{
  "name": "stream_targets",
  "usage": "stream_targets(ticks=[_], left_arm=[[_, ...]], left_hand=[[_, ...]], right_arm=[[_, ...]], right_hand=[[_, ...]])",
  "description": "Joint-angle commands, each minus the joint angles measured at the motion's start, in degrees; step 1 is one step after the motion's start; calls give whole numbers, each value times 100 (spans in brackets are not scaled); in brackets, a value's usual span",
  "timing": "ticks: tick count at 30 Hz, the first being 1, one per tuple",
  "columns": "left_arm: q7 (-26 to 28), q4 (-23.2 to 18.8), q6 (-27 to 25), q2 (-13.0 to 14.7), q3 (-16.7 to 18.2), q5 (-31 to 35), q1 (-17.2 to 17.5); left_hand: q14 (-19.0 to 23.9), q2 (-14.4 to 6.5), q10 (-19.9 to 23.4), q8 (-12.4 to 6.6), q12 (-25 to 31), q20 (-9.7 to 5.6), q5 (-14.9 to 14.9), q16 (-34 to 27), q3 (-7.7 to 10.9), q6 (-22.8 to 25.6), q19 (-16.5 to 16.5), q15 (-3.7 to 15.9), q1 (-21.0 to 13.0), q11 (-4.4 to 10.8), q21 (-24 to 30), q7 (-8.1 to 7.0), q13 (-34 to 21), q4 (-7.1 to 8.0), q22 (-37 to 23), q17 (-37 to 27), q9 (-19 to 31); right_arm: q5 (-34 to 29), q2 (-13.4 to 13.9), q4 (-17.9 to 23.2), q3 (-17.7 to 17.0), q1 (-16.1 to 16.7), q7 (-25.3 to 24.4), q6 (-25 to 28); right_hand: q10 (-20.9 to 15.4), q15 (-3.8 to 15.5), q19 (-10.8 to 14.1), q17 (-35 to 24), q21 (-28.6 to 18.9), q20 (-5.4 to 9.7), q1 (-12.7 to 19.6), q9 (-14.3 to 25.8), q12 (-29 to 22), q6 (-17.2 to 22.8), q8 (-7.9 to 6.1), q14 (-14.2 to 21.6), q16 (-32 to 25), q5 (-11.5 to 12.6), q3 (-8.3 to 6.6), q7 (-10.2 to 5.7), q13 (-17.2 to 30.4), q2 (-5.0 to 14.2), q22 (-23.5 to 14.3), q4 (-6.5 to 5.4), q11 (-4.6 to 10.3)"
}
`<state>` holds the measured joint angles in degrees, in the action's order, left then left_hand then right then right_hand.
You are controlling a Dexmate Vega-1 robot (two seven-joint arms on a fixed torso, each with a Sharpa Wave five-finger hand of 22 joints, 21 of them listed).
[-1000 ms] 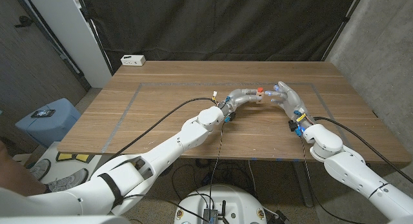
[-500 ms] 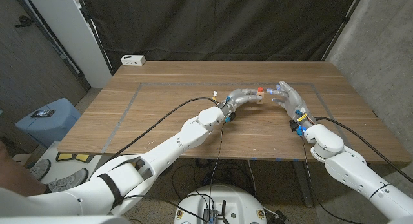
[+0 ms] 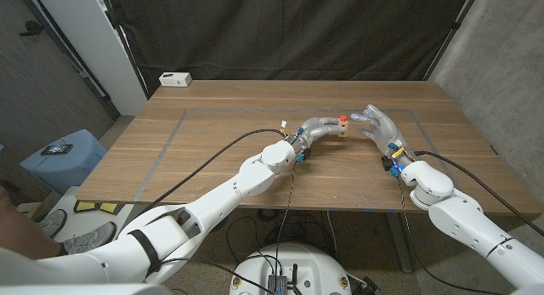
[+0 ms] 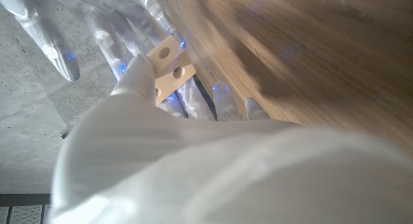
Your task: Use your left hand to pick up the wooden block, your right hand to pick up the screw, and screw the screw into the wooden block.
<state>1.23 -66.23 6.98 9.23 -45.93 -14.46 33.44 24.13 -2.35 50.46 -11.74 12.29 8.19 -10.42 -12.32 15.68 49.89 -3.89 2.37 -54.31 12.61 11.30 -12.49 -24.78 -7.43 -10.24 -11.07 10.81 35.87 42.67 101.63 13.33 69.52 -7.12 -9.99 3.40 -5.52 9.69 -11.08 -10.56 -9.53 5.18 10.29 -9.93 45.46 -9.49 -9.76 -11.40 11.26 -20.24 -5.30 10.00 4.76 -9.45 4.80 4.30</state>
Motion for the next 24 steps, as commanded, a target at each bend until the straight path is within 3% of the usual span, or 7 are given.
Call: stream_targets(ticks=[1, 7, 24], left_arm=[[48, -89, -19, 43, 2, 34, 38], [42, -84, -13, 53, -9, 56, 26], [33, -37, 32, 40, -17, 89, -7]], left_hand=[[57, -28, 53, -52, 63, 5, -35, -37, 4, 159, -4, 409, 13, 6, 28, -10, -38, 18, -19, -16, 27], [57, -21, 53, -52, 55, 5, -38, -35, 3, 164, -2, 403, 8, 7, 27, -13, -29, 8, -19, -14, 28], [55, -8, 47, -48, 29, -4, -45, -31, 2, 160, -4, 410, -13, 10, 28, -10, -1, -23, -20, -13, 27]], right_arm=[[52, 29, -147, 103, -207, 202, 51], [82, 22, -186, 140, -282, 249, 88], [137, 80, -281, 253, -471, 506, 141]], right_hand=[[119, -45, -107, -35, 41, -51, -98, 13, -1, -233, 14, -222, 40, 1, 38, 13, 28, 16, -21, -20, -5], [244, -63, -202, -42, 44, -79, -145, 10, -6, -529, 16, -292, 42, 8, 46, -36, 27, 11, -21, -49, -21], [410, -92, -320, -47, 42, -125, -196, -1, -10, -840, -2, -400, 47, 18, 48, -134, 25, 13, -21, -89, -3]])
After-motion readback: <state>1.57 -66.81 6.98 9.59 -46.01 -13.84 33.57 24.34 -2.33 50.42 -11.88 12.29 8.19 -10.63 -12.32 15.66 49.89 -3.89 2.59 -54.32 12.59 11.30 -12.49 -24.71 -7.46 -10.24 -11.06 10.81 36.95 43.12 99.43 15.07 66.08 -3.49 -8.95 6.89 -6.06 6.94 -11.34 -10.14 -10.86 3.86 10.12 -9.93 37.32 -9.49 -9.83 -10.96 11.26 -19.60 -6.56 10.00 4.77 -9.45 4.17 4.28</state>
